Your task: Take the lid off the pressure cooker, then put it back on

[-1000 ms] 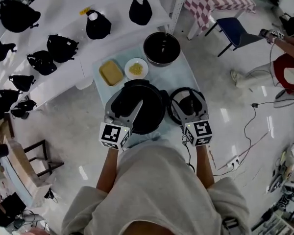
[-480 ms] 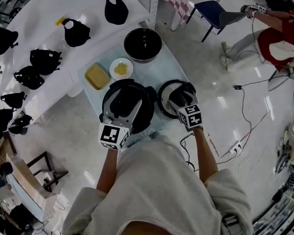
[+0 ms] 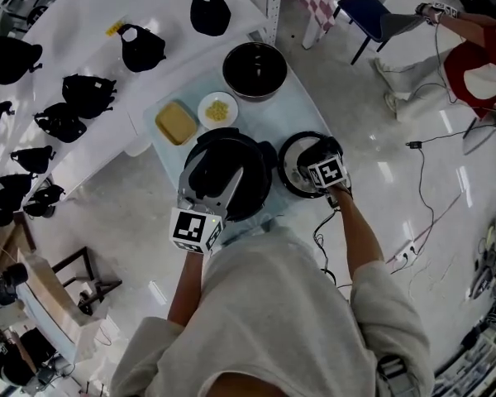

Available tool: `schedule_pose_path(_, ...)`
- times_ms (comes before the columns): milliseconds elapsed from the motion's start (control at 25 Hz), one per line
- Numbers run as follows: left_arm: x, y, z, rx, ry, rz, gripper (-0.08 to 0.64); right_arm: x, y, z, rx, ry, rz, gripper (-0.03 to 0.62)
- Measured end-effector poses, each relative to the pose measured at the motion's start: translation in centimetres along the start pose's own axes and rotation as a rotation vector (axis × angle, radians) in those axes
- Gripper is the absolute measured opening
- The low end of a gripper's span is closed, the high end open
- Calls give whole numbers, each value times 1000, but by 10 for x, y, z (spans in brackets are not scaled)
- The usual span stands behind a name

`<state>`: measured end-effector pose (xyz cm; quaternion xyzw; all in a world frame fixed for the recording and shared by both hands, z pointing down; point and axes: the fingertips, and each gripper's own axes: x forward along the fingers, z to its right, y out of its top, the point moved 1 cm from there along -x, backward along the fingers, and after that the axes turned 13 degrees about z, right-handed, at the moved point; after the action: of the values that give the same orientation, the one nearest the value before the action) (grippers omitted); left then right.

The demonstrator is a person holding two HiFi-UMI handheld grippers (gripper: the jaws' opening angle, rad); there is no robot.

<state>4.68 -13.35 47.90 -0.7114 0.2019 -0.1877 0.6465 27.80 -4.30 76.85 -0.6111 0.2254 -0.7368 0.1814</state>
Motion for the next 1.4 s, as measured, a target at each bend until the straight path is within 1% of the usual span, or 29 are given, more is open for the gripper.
schedule_pose_path(120, -4, 0, -3, 1, 13, -4, 291, 9, -5, 1, -14, -2, -55, 319)
schedule_pose_path(160, -5, 0, -3, 1, 16, -6, 291, 11, -6, 3, -19, -10, -71, 319)
schedule_pose_path(200, -6, 0, -4, 1, 19, -7, 291, 10, -7, 6, -25, -21, -92, 302)
schedule_pose_path(280, -8, -1, -5, -1, 24, -8, 291, 7, -10, 11, -41, -42, -138, 302)
schedule_pose_path(360, -9, -1, -6, -2, 27, -10, 291, 10, -8, 7, -48, -40, -142, 302)
schedule_pose_path(480, -9, -3, -5, -6, 26, -11, 291, 10, -11, 7, -55, -85, -151, 301)
schedule_pose_path(600, -10, -4, -6, -3, 28, -13, 291, 4, -15, 13, -67, -114, -196, 291)
schedule_pose_path(680, -11, -4, -7, -1, 33, -16, 291, 6, -13, 11, -84, -97, -188, 275)
schedule_pose_path(960, -18, -1, -14, 7, 51, -23, 291, 5, -9, 10, -114, -85, -186, 272)
schedule_pose_path(1080, -19, -2, -15, 3, 55, -24, 291, -3, -15, 6, -128, -66, -204, 272)
schedule_pose_path(1160, -19, -4, -15, -1, 52, -25, 291, -9, -14, 2, -128, -56, -184, 272)
schedule_pose_path(1280, -18, -6, -12, -4, 42, -26, 291, -17, 4, -5, -125, -21, -85, 272)
schedule_pose_path(1400, -17, -7, -10, -8, 34, -22, 291, -39, 17, -9, -137, -34, -19, 272)
